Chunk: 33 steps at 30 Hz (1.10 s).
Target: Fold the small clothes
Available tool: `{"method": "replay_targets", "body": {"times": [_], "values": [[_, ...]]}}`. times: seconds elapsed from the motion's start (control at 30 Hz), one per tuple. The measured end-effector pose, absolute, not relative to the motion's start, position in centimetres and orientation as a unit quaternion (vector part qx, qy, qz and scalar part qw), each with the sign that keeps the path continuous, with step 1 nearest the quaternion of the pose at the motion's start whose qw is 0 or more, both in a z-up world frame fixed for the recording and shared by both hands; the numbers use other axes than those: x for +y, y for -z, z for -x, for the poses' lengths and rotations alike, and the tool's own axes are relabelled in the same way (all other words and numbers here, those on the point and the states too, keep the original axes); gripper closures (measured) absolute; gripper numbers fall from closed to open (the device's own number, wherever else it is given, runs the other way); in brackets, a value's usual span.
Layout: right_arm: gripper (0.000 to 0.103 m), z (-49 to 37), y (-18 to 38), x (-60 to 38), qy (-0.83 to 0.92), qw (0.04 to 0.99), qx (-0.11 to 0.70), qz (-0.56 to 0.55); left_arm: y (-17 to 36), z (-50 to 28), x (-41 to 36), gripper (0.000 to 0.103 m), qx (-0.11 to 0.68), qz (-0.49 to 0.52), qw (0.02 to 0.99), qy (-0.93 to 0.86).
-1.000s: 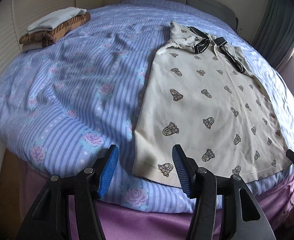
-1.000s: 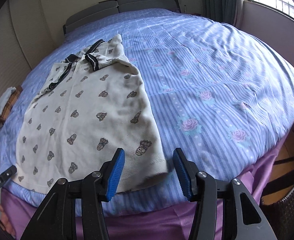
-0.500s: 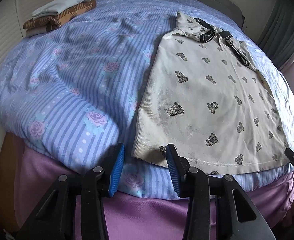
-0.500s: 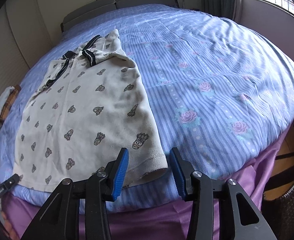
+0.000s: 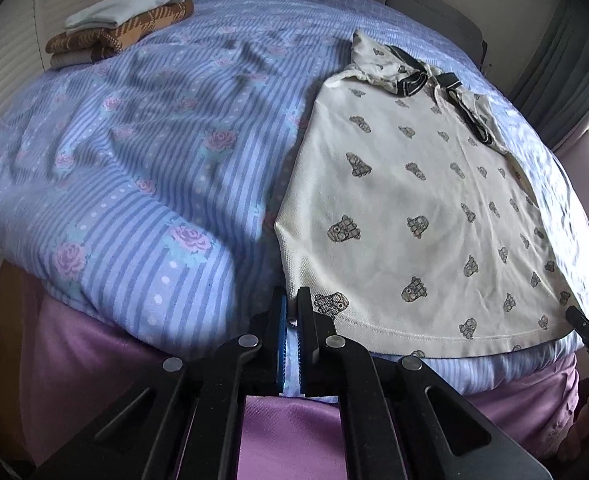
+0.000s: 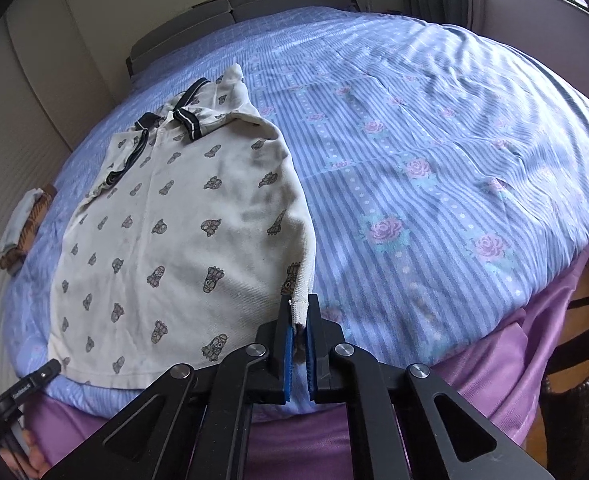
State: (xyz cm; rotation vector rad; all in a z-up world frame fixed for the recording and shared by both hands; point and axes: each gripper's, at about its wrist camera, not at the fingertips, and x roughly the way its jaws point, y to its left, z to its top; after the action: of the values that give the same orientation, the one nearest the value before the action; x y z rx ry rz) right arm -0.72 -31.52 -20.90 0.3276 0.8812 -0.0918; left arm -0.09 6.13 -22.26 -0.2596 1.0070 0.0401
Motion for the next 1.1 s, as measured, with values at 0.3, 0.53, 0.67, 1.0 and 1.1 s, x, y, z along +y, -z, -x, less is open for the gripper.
{"method": "replay_targets", "body": {"times": [0.3,0.53,0.67,1.0,1.1], "values": [[0.097,-0.2,13.9,-31.3,0.018,0.930,0.324,-0.170,15.4,-1.9,6.7,0.097,0.397,0.148,0.906,0.008],[0.097,-6.2,9.8,-31.6,0.011,0.946,0.271,-0.179,11.1,-8.9,7.0,0.097,0.341,0.173,0.924,0.020],[0.097,-10.6,8.6,-32.0,0.013,0.946,0.258,-0.196,9.0,-13.5,7.1,0.097,0.304,0.176,0.936,0.017],[0.097,-23.4,10.3,-33.1,0.015,0.922,0.302,-0.241,9.2,-25.9,6.8,0.097,0.290,0.173,0.941,0.003],[0.097,-26.7,11.6,-33.2,0.014,0.914,0.319,-0.251,10.5,-28.7,7.0,0.097,0.296,0.174,0.939,-0.006]]}}
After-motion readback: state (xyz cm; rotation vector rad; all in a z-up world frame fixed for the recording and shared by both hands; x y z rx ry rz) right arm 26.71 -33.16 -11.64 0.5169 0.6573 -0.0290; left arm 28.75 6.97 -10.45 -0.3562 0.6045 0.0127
